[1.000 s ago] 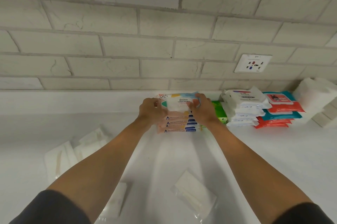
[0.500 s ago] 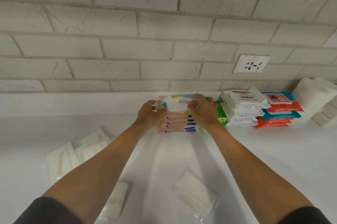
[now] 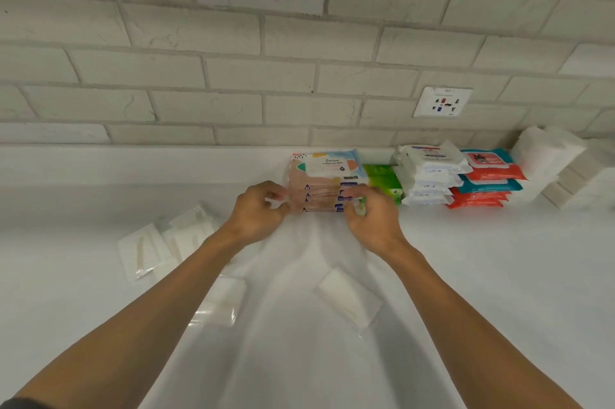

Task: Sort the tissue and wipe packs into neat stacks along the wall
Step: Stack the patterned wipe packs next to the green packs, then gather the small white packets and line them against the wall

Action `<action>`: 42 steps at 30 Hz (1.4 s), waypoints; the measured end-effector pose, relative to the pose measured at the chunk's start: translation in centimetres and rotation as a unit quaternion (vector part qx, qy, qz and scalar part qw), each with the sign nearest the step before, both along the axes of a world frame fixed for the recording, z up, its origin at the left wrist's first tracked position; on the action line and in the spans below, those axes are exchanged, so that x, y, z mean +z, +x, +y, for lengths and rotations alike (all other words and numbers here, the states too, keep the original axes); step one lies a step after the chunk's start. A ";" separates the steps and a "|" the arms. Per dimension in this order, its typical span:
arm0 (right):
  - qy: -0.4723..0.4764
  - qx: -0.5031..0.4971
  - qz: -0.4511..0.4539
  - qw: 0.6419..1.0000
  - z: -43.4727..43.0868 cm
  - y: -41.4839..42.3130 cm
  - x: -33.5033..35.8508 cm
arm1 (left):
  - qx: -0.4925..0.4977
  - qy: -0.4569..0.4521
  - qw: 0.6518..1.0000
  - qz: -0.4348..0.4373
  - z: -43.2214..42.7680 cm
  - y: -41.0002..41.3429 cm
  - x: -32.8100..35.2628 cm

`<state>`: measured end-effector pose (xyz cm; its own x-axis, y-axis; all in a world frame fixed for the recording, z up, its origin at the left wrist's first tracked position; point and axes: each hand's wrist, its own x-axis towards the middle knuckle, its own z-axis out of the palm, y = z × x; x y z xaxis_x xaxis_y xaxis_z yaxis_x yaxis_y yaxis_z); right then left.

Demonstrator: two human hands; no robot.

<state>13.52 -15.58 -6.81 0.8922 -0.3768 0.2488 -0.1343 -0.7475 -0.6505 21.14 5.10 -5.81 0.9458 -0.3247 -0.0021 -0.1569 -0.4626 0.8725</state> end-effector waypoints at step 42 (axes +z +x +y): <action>0.385 -0.004 0.116 0.916 9.5 -7.4 -4.0 | -0.164 0.368 0.914 0.054 15.8 -4.9 -5.0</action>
